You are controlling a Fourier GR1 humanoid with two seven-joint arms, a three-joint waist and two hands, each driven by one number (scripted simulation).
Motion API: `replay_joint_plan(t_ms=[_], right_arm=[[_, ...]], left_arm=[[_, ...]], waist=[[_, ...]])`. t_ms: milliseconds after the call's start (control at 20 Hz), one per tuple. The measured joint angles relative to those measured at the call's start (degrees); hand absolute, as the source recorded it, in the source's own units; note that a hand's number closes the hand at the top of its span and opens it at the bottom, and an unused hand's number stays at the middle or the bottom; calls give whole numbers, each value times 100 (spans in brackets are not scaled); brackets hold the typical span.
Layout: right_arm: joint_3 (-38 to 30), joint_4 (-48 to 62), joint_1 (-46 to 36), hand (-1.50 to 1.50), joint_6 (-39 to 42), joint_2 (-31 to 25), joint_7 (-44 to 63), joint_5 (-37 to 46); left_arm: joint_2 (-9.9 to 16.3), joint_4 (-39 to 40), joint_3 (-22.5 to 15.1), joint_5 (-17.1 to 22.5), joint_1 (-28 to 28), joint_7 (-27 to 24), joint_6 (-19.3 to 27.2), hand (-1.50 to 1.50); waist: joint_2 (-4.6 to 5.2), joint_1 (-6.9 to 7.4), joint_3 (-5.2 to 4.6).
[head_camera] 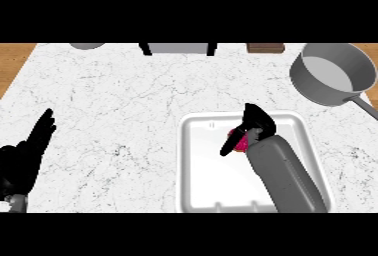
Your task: Pick the cupcake from the tray and place it in the pot
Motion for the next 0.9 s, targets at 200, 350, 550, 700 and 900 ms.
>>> replay_joint_plan(t_ms=[200,350,550,700,900], right_arm=[[-114,168,32,-150,10,-24,-141,85],[-94,222,52,-150,-10,23,-124,107],[-178,452,-21,150,45,29,-307,150],[-120,446,-21,150,93,-11,-454,262],[-157,473,-44,150,133,-11,-565,327]], left_arm=[[-90,118,88,-95,-51,-67,-40,0],[-186,-7,66,-189,-37,28,-14,0],[-272,-102,107,-285,37,47,-72,0],[-378,12,155,-428,-46,15,-65,0],[-401,-86,297,-452,31,50,-234,0]], waist=[[1,-18,1],[-4,-19,1],[-13,-16,-8],[-25,-29,-19],[-28,-22,-15]])
